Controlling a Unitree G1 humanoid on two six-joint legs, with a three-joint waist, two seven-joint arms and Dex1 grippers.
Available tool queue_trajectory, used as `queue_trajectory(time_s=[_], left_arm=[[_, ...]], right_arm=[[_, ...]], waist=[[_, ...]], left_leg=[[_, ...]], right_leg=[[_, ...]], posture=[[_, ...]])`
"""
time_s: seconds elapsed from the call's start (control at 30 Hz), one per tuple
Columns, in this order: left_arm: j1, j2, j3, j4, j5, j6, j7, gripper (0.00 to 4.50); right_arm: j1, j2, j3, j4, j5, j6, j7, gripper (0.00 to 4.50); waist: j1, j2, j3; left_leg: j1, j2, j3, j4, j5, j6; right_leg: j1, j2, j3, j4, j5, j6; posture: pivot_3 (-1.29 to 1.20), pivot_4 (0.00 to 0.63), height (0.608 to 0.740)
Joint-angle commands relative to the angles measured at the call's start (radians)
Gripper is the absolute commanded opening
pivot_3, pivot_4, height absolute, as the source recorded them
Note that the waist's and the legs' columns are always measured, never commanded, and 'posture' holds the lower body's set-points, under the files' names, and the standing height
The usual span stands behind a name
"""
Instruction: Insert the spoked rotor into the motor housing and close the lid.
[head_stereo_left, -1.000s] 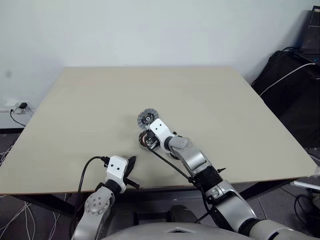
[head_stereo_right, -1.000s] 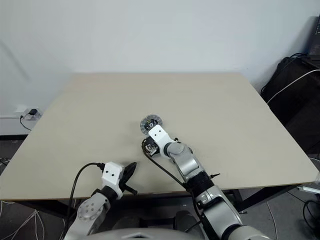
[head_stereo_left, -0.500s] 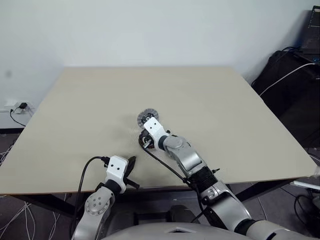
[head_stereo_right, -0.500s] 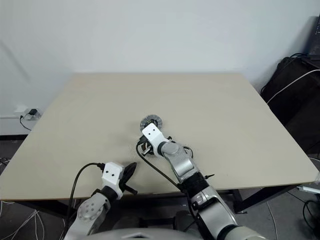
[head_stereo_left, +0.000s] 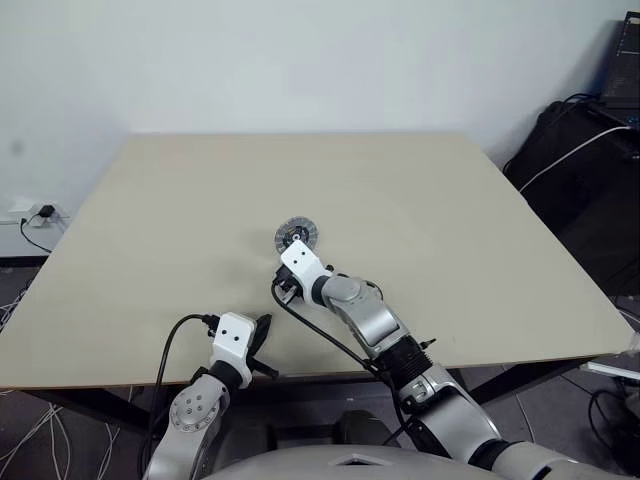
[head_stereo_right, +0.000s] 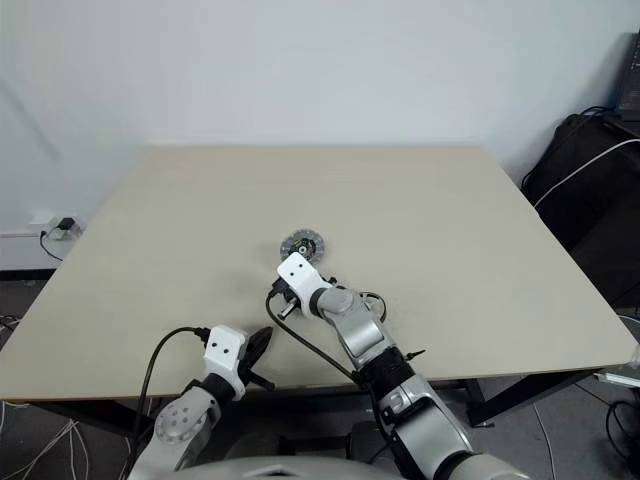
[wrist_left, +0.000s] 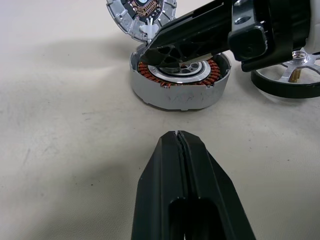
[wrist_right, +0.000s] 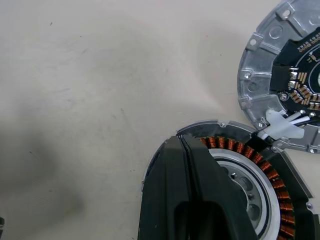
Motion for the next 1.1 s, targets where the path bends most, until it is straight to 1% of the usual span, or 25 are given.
queue_trajectory(time_s=[0.03, 0.47, 0.8, 1.1], left_arm=[[-0.011, -0.006, -0.002, -0.022, -0.006, -0.009, 0.002, 0.04], [-0.011, -0.006, 0.001, -0.026, -0.007, -0.008, 0.003, 0.04], [-0.017, -0.006, 0.003, -0.027, -0.01, -0.002, 0.002, 0.04], [-0.019, -0.01, 0.0, -0.027, -0.011, 0.002, 0.0, 0.04]], right_arm=[[-0.011, 0.004, -0.023, -0.012, 0.0, 0.004, -0.018, 0.03], [-0.005, -0.014, -0.032, 0.012, -0.001, 0.013, -0.032, 0.03], [0.024, -0.063, -0.016, -0.058, -0.012, 0.044, -0.011, 0.03], [0.037, -0.062, -0.017, -0.088, -0.002, 0.048, -0.008, 0.03]], waist=[[0.0, 0.0, 0.0], [0.0, 0.0, 0.0], [0.001, 0.0, 0.0], [0.0, 0.001, 0.0]], left_leg=[[0.0, 0.0, 0.0, 0.0, 0.0, 0.0], [0.0, 0.0, 0.0, 0.0, 0.0, 0.0], [0.0, 0.0, 0.0, 0.0, 0.0, 0.0], [0.0, 0.0, 0.0, 0.0, 0.0, 0.0]], right_leg=[[0.0, 0.0, 0.0, 0.0, 0.0, 0.0], [0.0, 0.0, 0.0, 0.0, 0.0, 0.0], [0.0, 0.0, 0.0, 0.0, 0.0, 0.0], [0.0, 0.0, 0.0, 0.0, 0.0, 0.0]], posture=[[0.0, 0.0, 0.74], [0.0, 0.0, 0.74], [0.0, 0.0, 0.74], [0.0, 0.0, 0.74]])
